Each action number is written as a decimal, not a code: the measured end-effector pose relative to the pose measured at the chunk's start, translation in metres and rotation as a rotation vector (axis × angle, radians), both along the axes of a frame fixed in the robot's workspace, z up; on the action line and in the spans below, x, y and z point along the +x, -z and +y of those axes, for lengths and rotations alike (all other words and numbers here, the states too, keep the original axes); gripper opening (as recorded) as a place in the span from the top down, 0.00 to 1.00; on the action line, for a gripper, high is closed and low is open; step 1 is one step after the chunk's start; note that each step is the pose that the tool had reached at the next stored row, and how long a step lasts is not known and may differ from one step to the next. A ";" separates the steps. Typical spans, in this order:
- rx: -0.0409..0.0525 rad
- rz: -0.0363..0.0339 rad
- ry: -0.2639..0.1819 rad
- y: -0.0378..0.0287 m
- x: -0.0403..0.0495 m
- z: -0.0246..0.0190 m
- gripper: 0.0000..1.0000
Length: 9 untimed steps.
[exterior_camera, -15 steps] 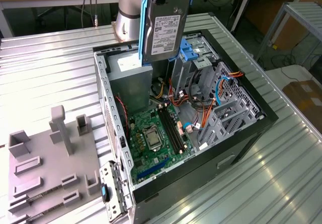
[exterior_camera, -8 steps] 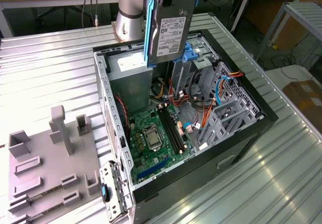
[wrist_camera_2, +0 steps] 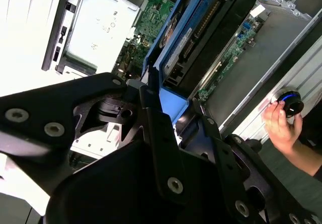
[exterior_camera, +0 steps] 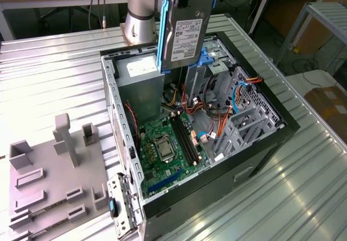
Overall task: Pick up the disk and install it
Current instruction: 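Insert the disk into the insertion slot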
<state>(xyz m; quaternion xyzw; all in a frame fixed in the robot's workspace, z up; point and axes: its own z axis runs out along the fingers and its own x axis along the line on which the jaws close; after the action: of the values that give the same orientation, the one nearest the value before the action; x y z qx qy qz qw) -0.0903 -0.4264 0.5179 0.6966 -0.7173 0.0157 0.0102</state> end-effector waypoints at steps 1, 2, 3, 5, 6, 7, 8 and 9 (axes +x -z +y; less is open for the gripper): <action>0.0000 0.0000 0.000 0.0000 0.0000 0.0000 0.63; -0.0001 0.0000 0.000 0.0000 0.0000 0.0000 0.63; -0.0004 0.0000 0.000 0.0000 0.0000 0.0000 0.63; -0.0010 0.0000 0.000 0.0000 0.0001 -0.0003 0.63; -0.0016 0.0000 0.000 0.0000 0.0002 -0.0007 0.63; -0.0023 0.0000 0.000 0.0000 0.0003 -0.0017 0.63; -0.0029 0.0000 0.000 0.0000 0.0004 -0.0022 0.63; -0.0037 0.0000 0.000 0.0000 0.0006 -0.0030 0.63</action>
<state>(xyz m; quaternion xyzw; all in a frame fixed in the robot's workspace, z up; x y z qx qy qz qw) -0.0897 -0.4295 0.5179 0.6966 -0.7172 0.0170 0.0115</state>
